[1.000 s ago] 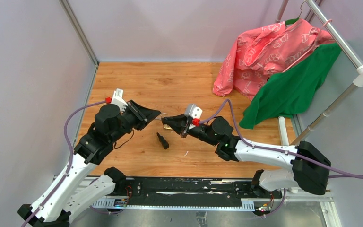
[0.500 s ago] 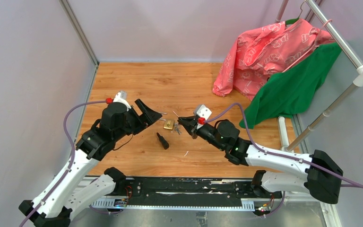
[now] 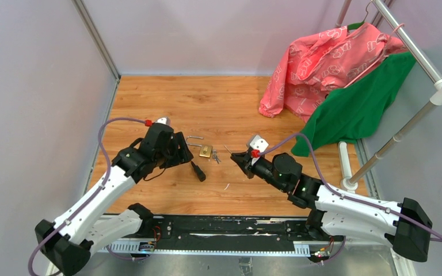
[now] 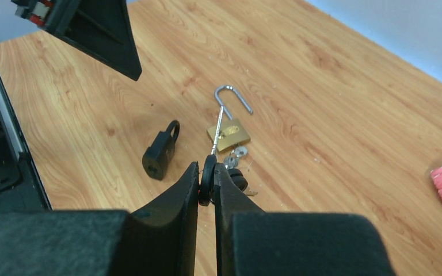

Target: Unlock with the key

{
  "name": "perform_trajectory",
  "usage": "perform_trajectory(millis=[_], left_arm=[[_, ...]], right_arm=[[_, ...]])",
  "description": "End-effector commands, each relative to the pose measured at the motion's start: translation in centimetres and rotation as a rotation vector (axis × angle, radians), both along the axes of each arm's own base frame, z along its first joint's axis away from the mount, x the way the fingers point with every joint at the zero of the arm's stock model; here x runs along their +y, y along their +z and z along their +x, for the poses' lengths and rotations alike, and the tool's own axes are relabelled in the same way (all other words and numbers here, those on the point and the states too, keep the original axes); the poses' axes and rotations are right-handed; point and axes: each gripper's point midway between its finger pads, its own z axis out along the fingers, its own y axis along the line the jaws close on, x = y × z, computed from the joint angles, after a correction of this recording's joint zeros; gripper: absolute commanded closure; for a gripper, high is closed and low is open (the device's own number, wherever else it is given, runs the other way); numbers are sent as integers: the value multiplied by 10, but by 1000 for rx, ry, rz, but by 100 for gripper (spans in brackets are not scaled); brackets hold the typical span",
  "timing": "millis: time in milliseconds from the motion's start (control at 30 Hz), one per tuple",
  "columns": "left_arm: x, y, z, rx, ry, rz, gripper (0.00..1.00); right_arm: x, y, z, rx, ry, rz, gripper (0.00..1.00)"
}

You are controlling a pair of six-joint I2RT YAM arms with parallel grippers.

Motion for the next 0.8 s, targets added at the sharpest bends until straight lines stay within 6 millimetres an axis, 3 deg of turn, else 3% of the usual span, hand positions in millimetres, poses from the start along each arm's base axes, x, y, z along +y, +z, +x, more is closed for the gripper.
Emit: perform_trajectory(millis=[0, 500, 767], left_arm=[[11, -27, -3, 133, 66, 97, 30], [-29, -87, 0, 518, 289, 6, 32], [-24, -98, -1, 598, 419, 41, 36]], right_arm=[[-7, -33, -7, 73, 11, -72, 100], [5, -99, -34, 144, 69, -246, 100], [7, -103, -36, 161, 69, -238, 100]])
